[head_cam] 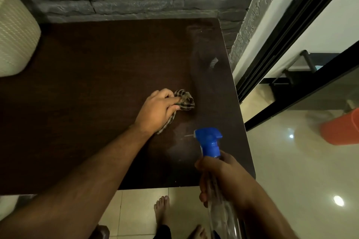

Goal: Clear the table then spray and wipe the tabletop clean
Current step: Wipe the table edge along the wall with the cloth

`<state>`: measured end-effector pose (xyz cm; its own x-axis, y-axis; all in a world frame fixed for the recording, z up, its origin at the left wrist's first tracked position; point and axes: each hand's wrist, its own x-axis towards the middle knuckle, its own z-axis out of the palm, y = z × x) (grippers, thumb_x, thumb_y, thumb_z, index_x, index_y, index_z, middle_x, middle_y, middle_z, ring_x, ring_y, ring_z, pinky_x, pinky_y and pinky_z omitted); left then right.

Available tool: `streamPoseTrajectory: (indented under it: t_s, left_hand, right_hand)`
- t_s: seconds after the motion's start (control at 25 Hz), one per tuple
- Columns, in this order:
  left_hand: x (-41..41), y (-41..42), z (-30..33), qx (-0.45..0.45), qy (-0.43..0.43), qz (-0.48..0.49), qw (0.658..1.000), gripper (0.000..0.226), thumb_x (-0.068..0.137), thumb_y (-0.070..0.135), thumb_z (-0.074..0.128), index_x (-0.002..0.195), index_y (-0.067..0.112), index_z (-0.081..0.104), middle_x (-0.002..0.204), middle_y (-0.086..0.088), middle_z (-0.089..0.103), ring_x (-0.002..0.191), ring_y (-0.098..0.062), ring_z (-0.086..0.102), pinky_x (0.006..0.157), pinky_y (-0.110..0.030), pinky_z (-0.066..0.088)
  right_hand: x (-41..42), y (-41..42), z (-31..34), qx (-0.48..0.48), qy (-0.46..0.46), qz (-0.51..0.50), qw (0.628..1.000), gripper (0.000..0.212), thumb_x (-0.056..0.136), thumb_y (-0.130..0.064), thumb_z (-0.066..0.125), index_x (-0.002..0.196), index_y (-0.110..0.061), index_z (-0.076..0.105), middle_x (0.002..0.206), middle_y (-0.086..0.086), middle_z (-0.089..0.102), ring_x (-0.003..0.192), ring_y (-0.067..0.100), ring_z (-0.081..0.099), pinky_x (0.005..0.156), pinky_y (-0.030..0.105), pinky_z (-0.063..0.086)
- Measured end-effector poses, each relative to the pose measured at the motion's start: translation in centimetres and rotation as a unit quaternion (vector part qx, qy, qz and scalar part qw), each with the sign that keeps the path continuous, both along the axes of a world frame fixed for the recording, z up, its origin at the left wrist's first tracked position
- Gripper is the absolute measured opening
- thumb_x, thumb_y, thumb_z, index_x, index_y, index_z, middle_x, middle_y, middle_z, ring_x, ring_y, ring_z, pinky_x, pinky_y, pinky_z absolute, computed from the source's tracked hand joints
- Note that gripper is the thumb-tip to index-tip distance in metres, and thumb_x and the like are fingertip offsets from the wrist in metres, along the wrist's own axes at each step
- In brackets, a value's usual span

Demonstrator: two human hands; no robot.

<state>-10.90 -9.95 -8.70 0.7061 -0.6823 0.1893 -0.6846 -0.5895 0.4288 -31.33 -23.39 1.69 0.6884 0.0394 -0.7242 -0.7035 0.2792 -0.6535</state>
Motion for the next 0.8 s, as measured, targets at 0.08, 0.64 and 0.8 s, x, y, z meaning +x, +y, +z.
streamPoseTrajectory:
  t_s: [0.08,0.64,0.8]
  left_hand:
    - [0.4,-0.1,0.3,0.012,0.003,0.026,1.000,0.029,0.089,0.023,0.065,0.116,0.016,0.068,0.102,-0.001,0.058,0.088,-0.022,0.051,0.079,-0.037,0.046]
    - [-2.6,0.7,1.3,0.041,0.006,0.105,0.994,0.024,0.089,0.023,0.063,0.112,0.019,0.070,0.107,-0.005,0.059,0.096,-0.027,0.054,0.086,-0.037,0.044]
    - [-11.0,1.7,-0.5,0.028,0.021,-0.092,0.995,0.026,0.090,0.040,0.048,0.109,0.032,0.064,0.106,0.013,0.051,0.092,-0.008,0.045,0.076,-0.022,0.041]
  right_hand:
    - [-0.8,0.1,0.0,0.007,0.009,-0.003,1.000,0.029,0.083,-0.015,0.064,0.108,-0.011,0.050,0.065,0.012,0.057,0.049,0.022,0.056,0.049,0.030,0.049]
    - [-4.0,-0.6,0.7,-0.039,-0.039,-0.015,0.998,0.022,0.086,-0.017,0.059,0.106,-0.015,0.051,0.065,0.014,0.058,0.050,0.024,0.057,0.052,0.033,0.050]
    - [-5.1,0.6,0.0,-0.035,-0.019,-0.028,0.999,0.018,0.086,-0.019,0.061,0.103,-0.020,0.053,0.060,0.011,0.061,0.051,0.026,0.059,0.053,0.034,0.049]
